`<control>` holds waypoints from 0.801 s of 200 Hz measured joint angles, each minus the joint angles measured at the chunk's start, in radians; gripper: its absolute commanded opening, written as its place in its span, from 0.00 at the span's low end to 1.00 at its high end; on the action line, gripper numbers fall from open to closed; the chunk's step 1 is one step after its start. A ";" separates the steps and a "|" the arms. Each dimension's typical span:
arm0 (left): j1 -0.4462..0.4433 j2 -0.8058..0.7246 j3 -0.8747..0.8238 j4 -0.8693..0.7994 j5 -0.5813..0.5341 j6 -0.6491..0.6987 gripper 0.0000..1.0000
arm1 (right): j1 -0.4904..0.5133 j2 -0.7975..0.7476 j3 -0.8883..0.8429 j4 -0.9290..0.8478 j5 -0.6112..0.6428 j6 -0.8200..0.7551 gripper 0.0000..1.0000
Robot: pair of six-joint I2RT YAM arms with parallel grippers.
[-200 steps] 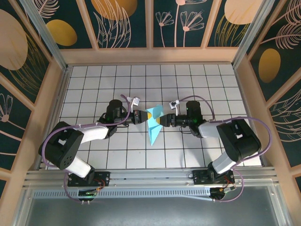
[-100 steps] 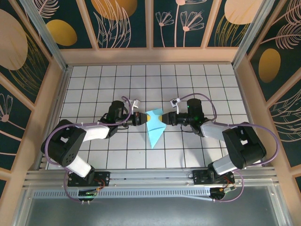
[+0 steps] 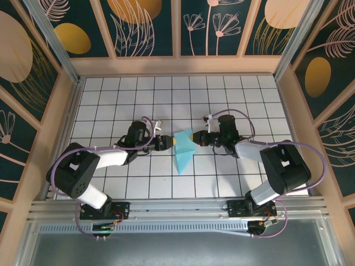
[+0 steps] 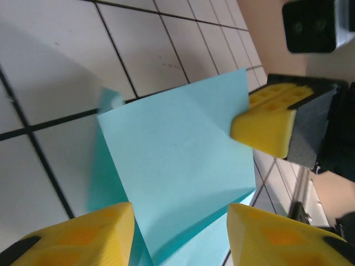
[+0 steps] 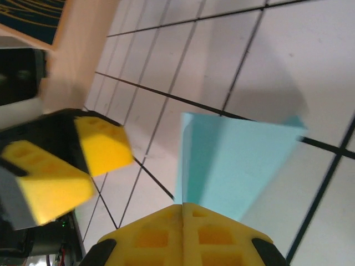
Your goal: Fold a paper plane with a square sheet of paper (fold left side to right side)
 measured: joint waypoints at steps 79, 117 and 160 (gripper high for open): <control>-0.195 -0.284 0.020 -0.357 -0.306 0.134 0.47 | 0.000 0.005 0.077 -0.222 0.147 0.209 0.00; -0.358 -0.282 0.103 -0.516 -0.460 0.164 0.47 | 0.000 0.014 0.134 -0.312 0.172 0.274 0.00; -0.522 -0.092 0.277 -0.617 -0.608 0.198 0.47 | 0.000 0.040 0.151 -0.347 0.187 0.309 0.00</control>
